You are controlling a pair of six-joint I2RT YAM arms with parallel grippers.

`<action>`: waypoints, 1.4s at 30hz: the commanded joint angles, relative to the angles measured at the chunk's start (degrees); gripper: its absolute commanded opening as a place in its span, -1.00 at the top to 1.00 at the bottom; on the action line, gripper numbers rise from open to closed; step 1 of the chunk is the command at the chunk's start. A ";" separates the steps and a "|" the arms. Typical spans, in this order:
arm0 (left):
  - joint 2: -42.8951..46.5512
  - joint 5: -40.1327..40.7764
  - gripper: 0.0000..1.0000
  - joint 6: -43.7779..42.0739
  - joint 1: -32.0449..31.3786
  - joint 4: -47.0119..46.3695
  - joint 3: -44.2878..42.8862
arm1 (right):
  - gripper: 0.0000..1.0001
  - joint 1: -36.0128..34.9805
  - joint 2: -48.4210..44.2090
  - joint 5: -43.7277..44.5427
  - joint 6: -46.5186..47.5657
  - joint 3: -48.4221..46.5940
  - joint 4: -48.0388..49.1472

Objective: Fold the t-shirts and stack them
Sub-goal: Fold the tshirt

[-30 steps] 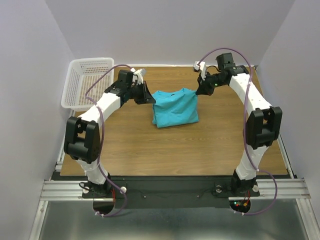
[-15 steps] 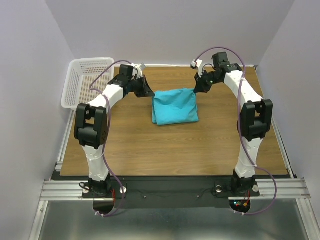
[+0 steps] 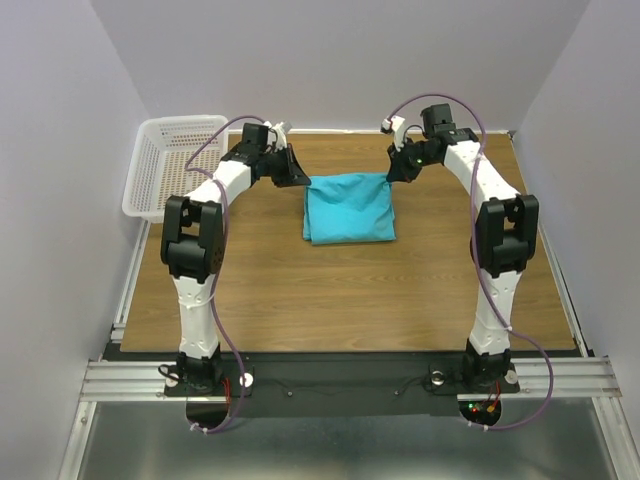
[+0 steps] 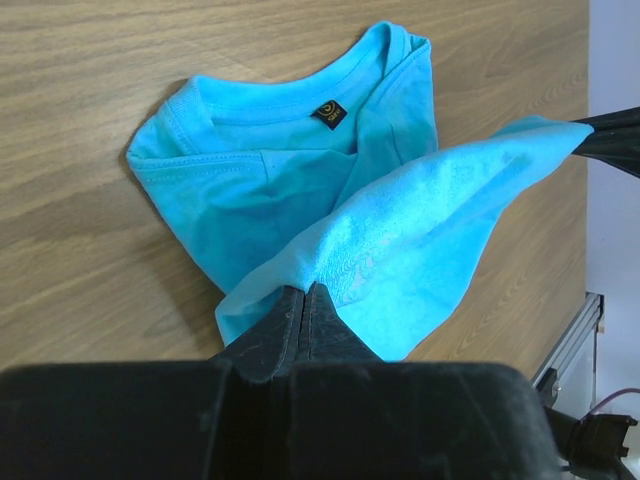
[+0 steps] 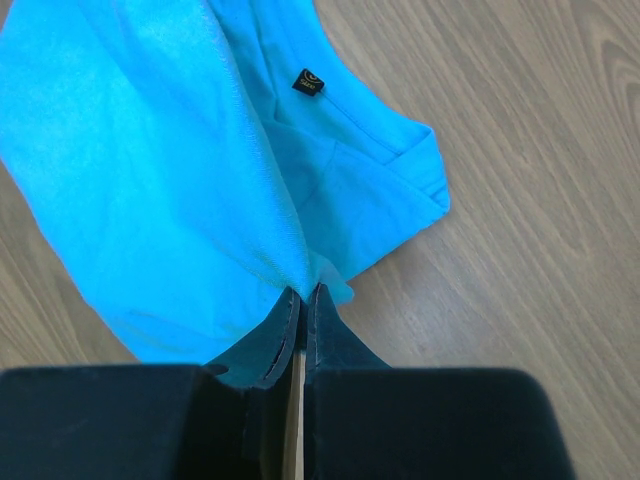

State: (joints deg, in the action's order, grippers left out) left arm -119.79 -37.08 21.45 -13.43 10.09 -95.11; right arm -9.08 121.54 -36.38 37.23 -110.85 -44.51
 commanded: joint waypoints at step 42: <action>8.07 8.34 -0.26 -4.48 1.13 -9.12 1.21 | 0.41 0.03 -3.50 1.49 -21.77 9.59 25.71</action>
State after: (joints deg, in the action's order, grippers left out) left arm -120.51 -26.92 20.84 -11.88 5.85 -99.39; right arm -8.95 123.13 -26.09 14.00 -103.92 -22.04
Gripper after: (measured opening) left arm 0.632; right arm 0.295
